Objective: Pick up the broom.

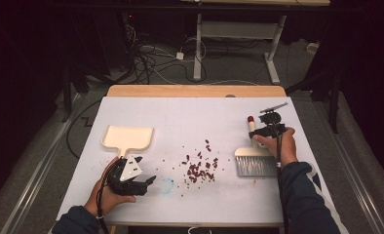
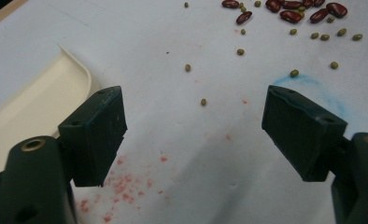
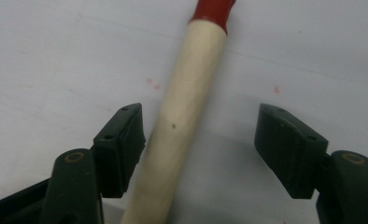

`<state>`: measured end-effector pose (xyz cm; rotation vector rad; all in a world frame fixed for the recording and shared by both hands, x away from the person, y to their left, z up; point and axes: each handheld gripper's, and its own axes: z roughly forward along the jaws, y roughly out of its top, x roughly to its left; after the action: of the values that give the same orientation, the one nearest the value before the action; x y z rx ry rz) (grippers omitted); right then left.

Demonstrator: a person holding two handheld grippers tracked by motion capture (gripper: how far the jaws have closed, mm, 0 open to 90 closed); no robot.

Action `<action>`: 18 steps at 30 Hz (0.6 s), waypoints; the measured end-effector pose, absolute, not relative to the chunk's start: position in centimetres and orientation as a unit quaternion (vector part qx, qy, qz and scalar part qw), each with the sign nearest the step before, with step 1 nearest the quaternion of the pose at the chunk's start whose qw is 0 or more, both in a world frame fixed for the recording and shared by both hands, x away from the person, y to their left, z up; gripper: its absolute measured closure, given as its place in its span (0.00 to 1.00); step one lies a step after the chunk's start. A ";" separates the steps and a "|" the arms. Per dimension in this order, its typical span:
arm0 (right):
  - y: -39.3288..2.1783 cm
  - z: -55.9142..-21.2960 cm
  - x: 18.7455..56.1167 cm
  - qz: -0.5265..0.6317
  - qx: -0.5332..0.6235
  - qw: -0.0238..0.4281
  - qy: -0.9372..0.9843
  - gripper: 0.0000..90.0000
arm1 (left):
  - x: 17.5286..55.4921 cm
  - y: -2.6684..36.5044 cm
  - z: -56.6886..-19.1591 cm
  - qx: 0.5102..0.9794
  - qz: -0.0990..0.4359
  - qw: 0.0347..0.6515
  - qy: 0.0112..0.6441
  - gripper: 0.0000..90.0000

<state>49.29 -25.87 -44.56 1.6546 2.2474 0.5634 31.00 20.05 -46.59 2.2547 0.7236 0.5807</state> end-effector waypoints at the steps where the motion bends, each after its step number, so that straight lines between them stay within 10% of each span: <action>1: -25.7 -44.9 49.5 0.186 0.574 0.141 0.785 0.39 | 31.0 20.1 -46.6 0.868 0.220 0.346 0.280 0.24; 8: -24.1 -44.8 49.5 0.174 0.565 0.155 0.792 0.67 | 30.9 19.9 -46.5 0.869 0.218 0.346 0.278 0.24; 18: -23.5 -44.9 49.3 0.180 0.558 0.170 0.792 0.78 | 31.0 19.8 -46.6 0.868 0.215 0.348 0.283 0.24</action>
<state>49.32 -23.48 -44.87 1.5853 2.2509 0.5112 31.01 19.84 -46.65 2.2502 0.7344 0.5565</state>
